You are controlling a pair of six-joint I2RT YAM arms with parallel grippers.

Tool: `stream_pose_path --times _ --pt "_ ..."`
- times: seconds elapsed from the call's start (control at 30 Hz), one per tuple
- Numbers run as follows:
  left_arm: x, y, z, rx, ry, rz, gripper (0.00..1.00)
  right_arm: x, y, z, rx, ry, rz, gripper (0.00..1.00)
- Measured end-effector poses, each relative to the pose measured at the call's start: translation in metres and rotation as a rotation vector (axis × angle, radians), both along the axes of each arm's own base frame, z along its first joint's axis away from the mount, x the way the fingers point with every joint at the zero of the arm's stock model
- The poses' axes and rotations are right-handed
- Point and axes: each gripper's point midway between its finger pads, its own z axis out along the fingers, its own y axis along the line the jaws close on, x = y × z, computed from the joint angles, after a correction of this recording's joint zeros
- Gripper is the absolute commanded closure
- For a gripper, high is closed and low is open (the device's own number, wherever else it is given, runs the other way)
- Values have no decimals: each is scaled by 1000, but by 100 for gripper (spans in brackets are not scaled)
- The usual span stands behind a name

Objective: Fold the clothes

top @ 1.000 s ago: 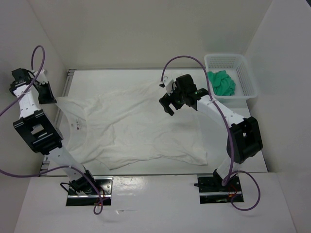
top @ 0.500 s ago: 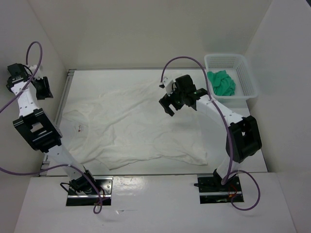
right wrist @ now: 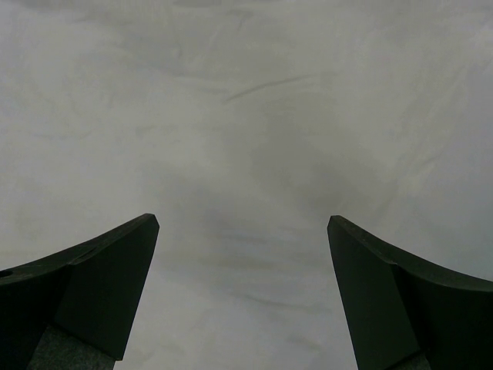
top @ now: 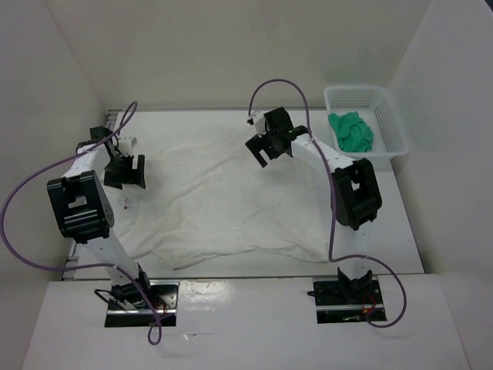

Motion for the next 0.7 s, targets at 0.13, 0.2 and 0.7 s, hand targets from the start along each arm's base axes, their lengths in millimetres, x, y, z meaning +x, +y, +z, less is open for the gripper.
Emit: stream_pose_path --times 0.13,0.2,0.7 --pt "-5 -2 -6 35 15 13 2 32 3 -15 42 35 -25 1" --pt "-4 -1 -4 48 10 17 1 45 -4 -21 65 51 -45 1" --pt "4 -2 -22 38 21 87 1 86 -12 -52 91 103 -90 1"
